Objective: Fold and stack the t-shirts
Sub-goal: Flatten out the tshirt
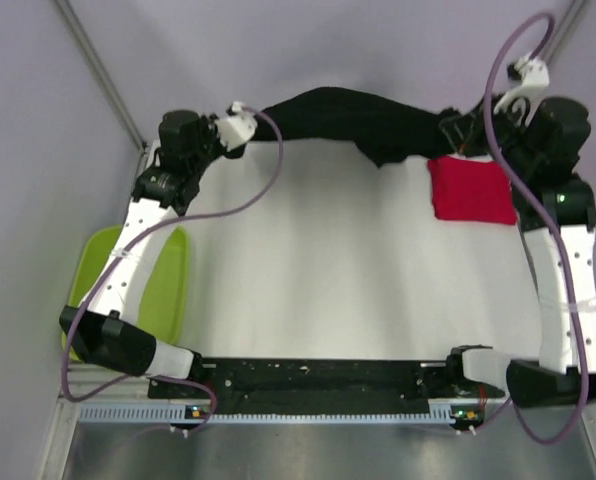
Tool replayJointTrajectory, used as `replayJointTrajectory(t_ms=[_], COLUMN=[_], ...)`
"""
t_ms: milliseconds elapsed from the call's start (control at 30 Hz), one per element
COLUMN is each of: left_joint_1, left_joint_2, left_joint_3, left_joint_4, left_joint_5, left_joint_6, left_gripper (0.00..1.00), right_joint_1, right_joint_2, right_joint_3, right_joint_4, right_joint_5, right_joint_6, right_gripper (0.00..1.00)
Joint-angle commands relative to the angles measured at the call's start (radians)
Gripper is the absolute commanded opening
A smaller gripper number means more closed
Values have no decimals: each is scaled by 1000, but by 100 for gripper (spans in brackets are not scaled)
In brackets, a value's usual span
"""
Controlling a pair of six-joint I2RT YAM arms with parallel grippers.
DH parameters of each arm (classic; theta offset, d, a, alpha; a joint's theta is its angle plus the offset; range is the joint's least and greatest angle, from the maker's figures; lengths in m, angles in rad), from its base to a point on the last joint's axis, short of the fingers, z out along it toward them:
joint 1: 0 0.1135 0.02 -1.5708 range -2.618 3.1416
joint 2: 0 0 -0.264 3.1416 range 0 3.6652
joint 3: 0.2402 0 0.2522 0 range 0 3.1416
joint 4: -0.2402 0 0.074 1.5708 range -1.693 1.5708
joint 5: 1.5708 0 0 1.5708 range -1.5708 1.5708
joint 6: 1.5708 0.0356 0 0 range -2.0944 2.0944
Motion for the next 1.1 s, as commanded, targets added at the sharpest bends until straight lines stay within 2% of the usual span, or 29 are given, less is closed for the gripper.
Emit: replayJointTrajectory(t_ms=[0,33,100,167,233,300,333,367,433,600,733,800,900,1067], left_joint_1=[3,1,1,1,1,1,0,0,0,-2,-5,-5,-5,9], left_joint_2=[-193,-226,-247,-233,-219,-211,-204,-187,-139,60,274,359,436,476], left_joint_3=[-331,-391,-451,-461,-473,-502,-514,-524,-525,-472,-308,-234,-147,-22], left_joint_4=[-371,-484,-687,-860,-912,-811,-732,-658,-537,-223,-231,-244,-261,-329], left_joint_5=[357,438,555,615,618,574,539,513,462,296,246,192,192,360], left_joint_6=[228,282,384,471,490,424,369,338,283,267,327,339,352,309], left_gripper=[44,54,64,69,70,71,71,72,73,77,77,77,77,72], right_joint_1=[0,3,3,1,3,-2,-5,-11,-20,-23,-14,18,90,196], right_joint_2=[-185,-208,-219,-194,-135,-69,-38,-10,33,102,59,-2,-100,-171], right_joint_3=[-474,-573,-706,-785,-823,-831,-831,-831,-819,-739,-696,-715,-773,-938], right_joint_4=[-13,-16,-33,-57,-66,-80,-85,-86,-83,-146,-314,-385,-441,-421], right_joint_5=[-123,-147,-164,-149,-116,-39,13,45,111,292,346,377,383,365], right_joint_6=[17,23,26,32,28,28,25,29,25,35,42,48,118,276], right_gripper=[0,3,7,11,19,22,33,39,45,64,80,80,80,79])
